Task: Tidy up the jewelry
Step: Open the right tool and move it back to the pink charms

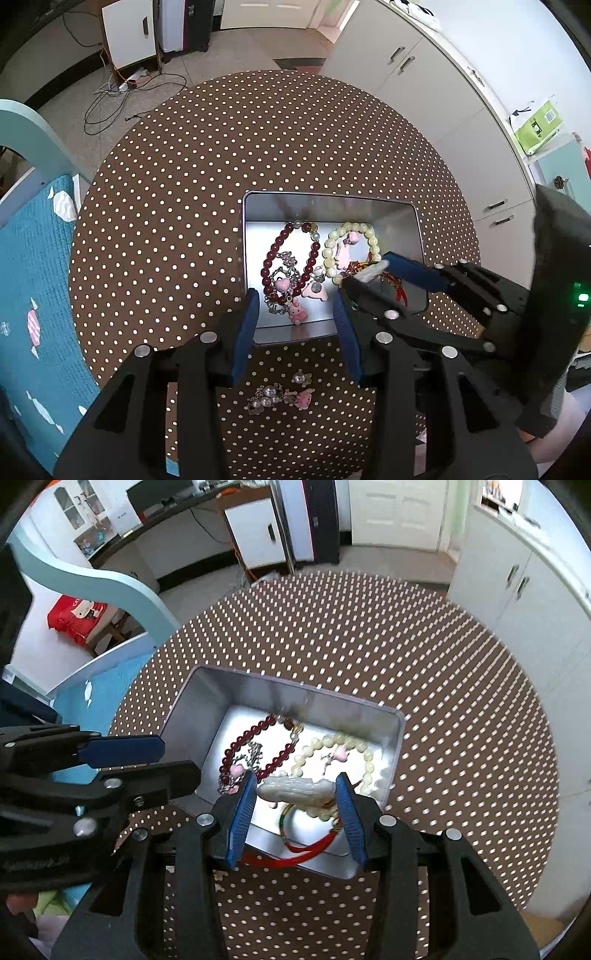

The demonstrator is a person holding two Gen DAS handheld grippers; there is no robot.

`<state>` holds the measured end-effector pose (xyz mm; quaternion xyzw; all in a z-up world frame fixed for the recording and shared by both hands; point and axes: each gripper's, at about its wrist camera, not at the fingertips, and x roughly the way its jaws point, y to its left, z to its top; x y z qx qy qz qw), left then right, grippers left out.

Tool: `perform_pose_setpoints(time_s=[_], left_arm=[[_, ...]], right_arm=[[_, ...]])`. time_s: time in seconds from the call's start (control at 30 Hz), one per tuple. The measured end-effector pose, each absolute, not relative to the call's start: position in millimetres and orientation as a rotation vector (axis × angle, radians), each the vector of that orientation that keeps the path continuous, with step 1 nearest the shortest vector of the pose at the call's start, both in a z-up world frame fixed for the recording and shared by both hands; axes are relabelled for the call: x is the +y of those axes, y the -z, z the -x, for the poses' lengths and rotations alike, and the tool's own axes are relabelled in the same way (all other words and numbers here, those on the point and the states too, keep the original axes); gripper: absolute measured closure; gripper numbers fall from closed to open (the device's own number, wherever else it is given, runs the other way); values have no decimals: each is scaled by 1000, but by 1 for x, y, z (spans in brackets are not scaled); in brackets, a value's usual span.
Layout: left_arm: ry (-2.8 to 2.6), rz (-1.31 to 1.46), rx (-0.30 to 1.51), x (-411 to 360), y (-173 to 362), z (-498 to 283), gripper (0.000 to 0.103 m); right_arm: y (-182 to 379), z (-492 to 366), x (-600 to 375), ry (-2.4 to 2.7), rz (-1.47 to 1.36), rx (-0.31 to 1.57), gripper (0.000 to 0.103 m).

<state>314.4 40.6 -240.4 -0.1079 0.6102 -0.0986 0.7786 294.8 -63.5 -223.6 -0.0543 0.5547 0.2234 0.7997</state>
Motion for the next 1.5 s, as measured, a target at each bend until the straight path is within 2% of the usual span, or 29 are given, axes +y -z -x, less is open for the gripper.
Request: perform_pose_setpoints(time_s=[0.2,0.3,0.4,0.43,0.47,0.87,1.2,1.5], left_arm=[[232,251,1316,41,238,-314,51],[226,230,1310,38,235,-315,51],[224,232,1304,38,232,-315,49],[223,231,1303,38,231,-315,49],[222,229,1302,38,230,-315,49],[217,195,1245,32,204,-293,45],[135,171,1230,54,197,-265,45],[67,191,1322,74,228,-238,45]], right_arm=[[226,-297,-53,-496,158,1209,61],[225,-297,-49,-496,165,1216,61],[222,-297,-49,-499,145,1222,53],[220,-297,-49,-493,144,1217,46],[218,-297,-50,-494,138,1211,44],[194,-277,-69,-456,110,1146,33],[188,-257,-81,-434,84,1120,32],[199,-231,-70,-535,84,1153,32]])
